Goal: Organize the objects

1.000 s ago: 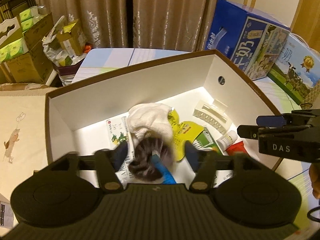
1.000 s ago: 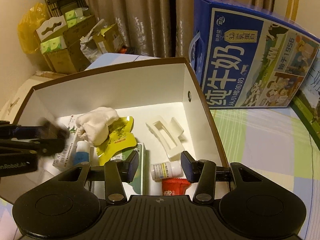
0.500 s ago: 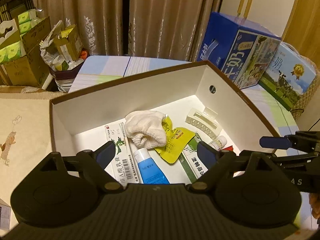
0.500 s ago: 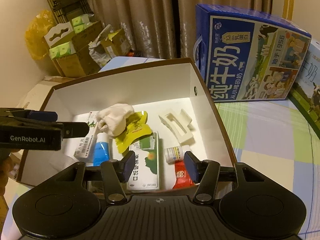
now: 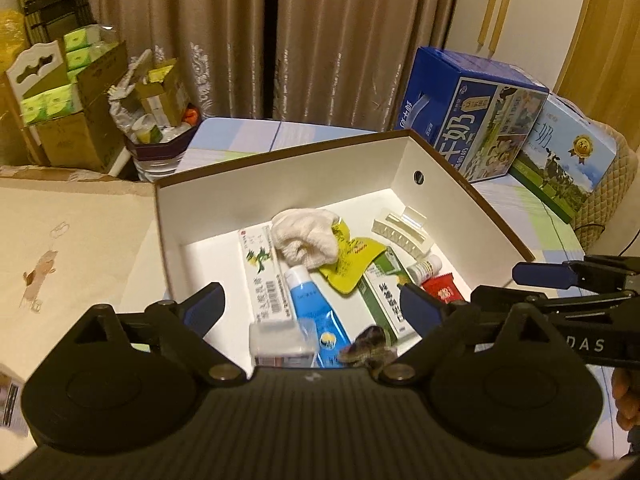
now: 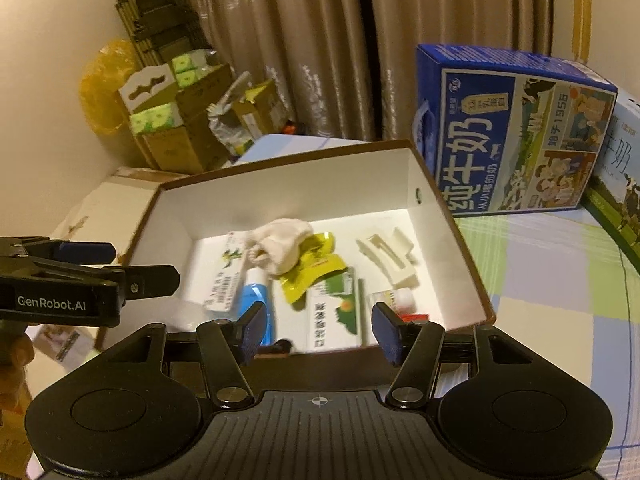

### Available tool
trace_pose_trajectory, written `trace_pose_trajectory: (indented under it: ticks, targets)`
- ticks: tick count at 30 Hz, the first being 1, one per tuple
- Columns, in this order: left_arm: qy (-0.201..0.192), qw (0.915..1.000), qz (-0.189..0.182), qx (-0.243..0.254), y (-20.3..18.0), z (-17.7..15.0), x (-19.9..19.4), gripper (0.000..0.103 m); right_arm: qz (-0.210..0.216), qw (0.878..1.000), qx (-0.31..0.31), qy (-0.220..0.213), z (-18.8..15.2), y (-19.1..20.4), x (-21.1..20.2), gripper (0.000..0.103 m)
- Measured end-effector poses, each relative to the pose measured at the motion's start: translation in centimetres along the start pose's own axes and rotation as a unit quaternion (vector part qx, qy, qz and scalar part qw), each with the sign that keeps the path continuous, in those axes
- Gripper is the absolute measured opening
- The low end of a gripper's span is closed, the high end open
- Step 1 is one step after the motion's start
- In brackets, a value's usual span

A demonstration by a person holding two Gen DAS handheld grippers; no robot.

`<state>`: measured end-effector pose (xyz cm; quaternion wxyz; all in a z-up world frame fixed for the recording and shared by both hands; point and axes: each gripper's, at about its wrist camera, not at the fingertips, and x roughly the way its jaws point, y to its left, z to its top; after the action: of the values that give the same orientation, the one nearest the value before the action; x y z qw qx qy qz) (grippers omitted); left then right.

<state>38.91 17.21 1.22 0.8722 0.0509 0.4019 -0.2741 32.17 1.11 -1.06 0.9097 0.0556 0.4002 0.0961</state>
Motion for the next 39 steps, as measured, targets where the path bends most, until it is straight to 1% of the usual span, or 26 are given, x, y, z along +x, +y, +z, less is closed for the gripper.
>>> trace_pose_trajectory:
  ticks: [7, 14, 21, 26, 31, 39]
  targets:
    - [-0.005, 0.9995, 0.02, -0.025, -1.3, -3.0, -4.4, 0.092, 0.033, 0.999, 0.006, -0.002, -2.6, 0.1, -3.3, 0.056]
    - [0.0, 0.9982, 0.032, -0.05, -3.4, -6.6, -8.2, 0.092, 0.047, 0.999, 0.009, -0.008, -5.7, -0.9, -7.5, 0.056]
    - [0.007, 0.9975, 0.036, -0.06, -6.7, -10.3, -10.7, 0.092, 0.041, 0.999, 0.016, -0.004, -9.5, -2.6, -11.5, 0.056]
    - [0.015, 0.9979, 0.028, -0.056, -9.6, -12.7, -11.8, 0.092, 0.03, 0.999, 0.025, 0.0, -12.3, -4.2, -14.0, 0.056]
    - [0.019, 0.9981, 0.03, -0.05, -12.0, -14.8, -12.8, 0.092, 0.024, 0.999, 0.029, 0.0, -14.8, -5.3, -16.5, 0.056]
    - [0.022, 0.9981, 0.033, -0.047, -15.3, -18.1, -15.2, 0.092, 0.029, 0.999, 0.028, 0.0, -18.3, -6.1, -20.5, 0.056]
